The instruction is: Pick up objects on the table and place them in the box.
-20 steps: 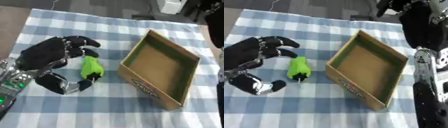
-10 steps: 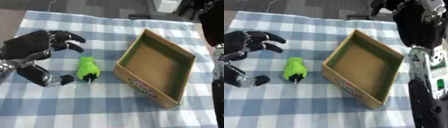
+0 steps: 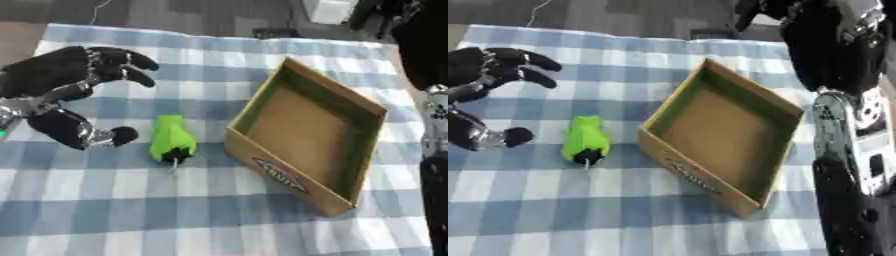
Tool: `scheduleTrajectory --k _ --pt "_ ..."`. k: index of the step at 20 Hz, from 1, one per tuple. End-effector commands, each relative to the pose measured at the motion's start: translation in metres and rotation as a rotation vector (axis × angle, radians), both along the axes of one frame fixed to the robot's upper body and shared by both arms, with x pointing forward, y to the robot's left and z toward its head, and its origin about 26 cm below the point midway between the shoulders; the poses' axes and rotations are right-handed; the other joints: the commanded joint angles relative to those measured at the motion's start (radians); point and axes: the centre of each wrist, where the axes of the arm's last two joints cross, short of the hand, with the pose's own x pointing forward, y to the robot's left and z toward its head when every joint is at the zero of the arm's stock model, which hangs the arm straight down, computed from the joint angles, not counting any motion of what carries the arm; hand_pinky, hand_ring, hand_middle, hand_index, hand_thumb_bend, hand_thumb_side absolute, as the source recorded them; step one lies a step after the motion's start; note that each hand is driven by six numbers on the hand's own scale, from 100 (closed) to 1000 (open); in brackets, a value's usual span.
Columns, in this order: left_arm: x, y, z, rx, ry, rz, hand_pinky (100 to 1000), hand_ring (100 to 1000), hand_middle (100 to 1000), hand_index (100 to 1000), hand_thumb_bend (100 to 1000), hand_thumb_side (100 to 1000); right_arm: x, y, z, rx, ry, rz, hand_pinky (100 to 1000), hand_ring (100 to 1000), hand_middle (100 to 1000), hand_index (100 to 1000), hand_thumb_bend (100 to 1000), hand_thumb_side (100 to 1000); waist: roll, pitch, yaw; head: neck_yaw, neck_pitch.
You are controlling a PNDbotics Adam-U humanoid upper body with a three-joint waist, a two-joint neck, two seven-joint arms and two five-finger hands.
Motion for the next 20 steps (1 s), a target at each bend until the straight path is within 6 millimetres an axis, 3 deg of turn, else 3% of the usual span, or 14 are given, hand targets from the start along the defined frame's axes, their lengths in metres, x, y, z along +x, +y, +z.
scheduleTrajectory --k 1,11,20 --pt "0.000 -0.002 0.010 0.024 -0.024 -0.023 100 857 851 823 365 921 -0.002 0.001 0.009 -0.004 -0.032 0.011 478 564 681 837 100 930 0.009 -0.010 -0.004 0.003 0.000" --pt "0.000 -0.008 0.000 0.059 0.041 -0.053 100 859 855 846 392 916 -0.002 0.002 0.009 -0.005 -0.035 0.016 479 565 681 836 100 932 0.009 -0.008 -0.007 0.007 0.000" --pt "0.001 -0.017 0.005 0.080 0.088 -0.099 100 865 854 849 400 916 -0.002 0.003 0.009 -0.013 -0.024 0.024 479 566 687 849 100 933 0.008 -0.007 -0.012 0.003 0.000"
